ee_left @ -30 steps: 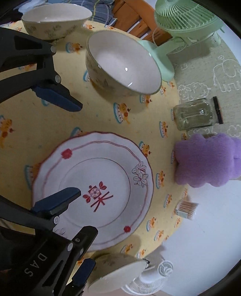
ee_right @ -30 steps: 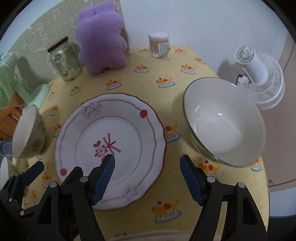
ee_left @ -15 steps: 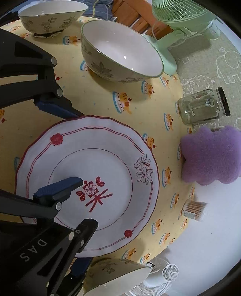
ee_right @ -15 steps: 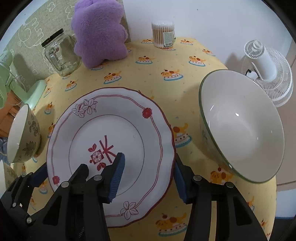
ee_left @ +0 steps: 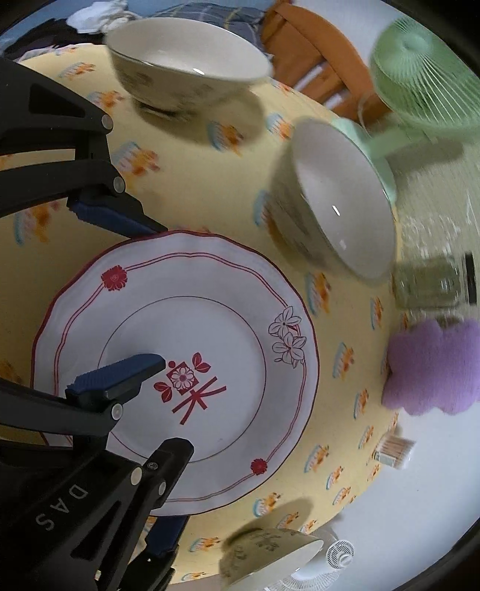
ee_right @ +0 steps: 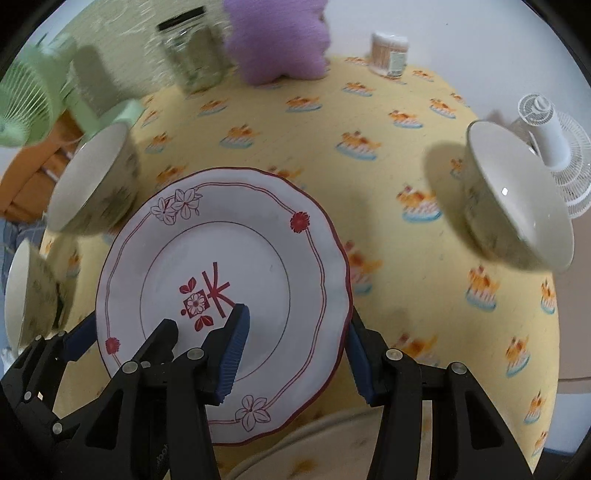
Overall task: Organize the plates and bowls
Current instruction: 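Carry the red-rimmed plate toward the stacked flowered plates with the left gripper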
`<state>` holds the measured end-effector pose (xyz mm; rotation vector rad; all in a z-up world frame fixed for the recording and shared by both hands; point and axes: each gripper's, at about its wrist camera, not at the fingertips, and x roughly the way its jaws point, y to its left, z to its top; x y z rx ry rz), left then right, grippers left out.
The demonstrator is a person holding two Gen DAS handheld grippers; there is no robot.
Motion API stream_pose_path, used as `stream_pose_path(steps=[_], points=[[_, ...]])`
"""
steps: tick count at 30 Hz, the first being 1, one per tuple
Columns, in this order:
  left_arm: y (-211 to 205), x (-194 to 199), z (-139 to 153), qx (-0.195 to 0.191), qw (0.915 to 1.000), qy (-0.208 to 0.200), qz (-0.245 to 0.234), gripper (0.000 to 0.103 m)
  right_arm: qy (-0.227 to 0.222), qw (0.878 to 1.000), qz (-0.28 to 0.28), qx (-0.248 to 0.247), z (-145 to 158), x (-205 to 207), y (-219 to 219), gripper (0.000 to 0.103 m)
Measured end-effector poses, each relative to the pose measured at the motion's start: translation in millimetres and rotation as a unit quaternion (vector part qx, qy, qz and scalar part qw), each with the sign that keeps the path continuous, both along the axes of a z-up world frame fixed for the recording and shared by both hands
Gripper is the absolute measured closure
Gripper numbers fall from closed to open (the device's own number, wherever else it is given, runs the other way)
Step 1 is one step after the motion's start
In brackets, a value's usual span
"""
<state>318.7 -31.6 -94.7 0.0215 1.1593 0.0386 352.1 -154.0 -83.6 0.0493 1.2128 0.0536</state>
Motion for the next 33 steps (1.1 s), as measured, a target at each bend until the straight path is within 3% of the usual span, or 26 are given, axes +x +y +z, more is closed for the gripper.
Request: stream_pose_path(steps=[12, 17, 25, 33], points=[[59.5, -64.0, -1.5, -0.007, 0.9986, 0.022, 0.047, 0.04, 0.022, 0.999, 0.046, -0.001, -2.9, -57.8, 64.8, 0.049], [67.4, -75.9, -2.3, -0.008, 0.9987, 0.026, 0.043, 0.04, 0.035, 0.998, 0.057, 0.003, -5.8, -72.7, 76.4, 0.047], [77.9, -62.7, -2.8, -0.018, 0.998, 0.021, 0.057, 0.038, 0.017, 0.997, 0.066, -0.03, -8.1, -51.0, 77.1, 0.047], [80.0, -47.8, -4.4, -0.019, 0.9974, 0.023, 0.066, 0.037, 0.017, 0.998, 0.058, -0.023, -15.5, -26.2, 75.2, 0.049]])
